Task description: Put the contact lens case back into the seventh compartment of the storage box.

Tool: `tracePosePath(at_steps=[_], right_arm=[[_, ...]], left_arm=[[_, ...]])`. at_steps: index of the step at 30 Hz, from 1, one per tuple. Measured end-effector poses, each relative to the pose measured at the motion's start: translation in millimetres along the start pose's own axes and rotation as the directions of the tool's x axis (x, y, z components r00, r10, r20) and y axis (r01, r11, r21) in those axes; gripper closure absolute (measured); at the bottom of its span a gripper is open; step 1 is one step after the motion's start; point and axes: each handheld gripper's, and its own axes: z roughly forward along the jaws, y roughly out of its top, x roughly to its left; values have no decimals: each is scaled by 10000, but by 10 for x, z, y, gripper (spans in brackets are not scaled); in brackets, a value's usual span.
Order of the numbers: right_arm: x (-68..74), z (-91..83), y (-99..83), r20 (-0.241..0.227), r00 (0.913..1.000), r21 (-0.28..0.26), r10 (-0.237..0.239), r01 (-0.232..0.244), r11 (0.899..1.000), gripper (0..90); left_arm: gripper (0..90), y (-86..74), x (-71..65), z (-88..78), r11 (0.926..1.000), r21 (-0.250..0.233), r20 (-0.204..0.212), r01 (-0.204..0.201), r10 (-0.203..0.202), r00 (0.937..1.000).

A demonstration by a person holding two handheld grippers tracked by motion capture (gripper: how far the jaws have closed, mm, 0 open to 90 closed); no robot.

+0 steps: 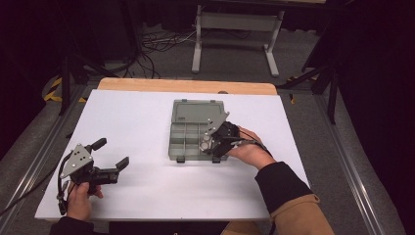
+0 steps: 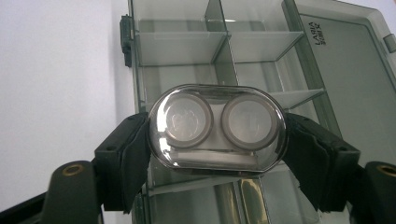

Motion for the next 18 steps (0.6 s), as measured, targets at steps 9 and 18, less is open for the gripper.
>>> tracePosePath(at_steps=[9, 18], right_arm=[[-9, 32, -15, -143, 9999, 103, 90, -89, 9999, 265], [-16, 40, -18, -203, 9997, 87, 108, -106, 9999, 265]], left_arm=[[13, 1, 1, -1, 10000, -7, 5, 9, -9, 10000], [13, 2, -1, -1, 10000, 1, 21, 19, -19, 10000]])
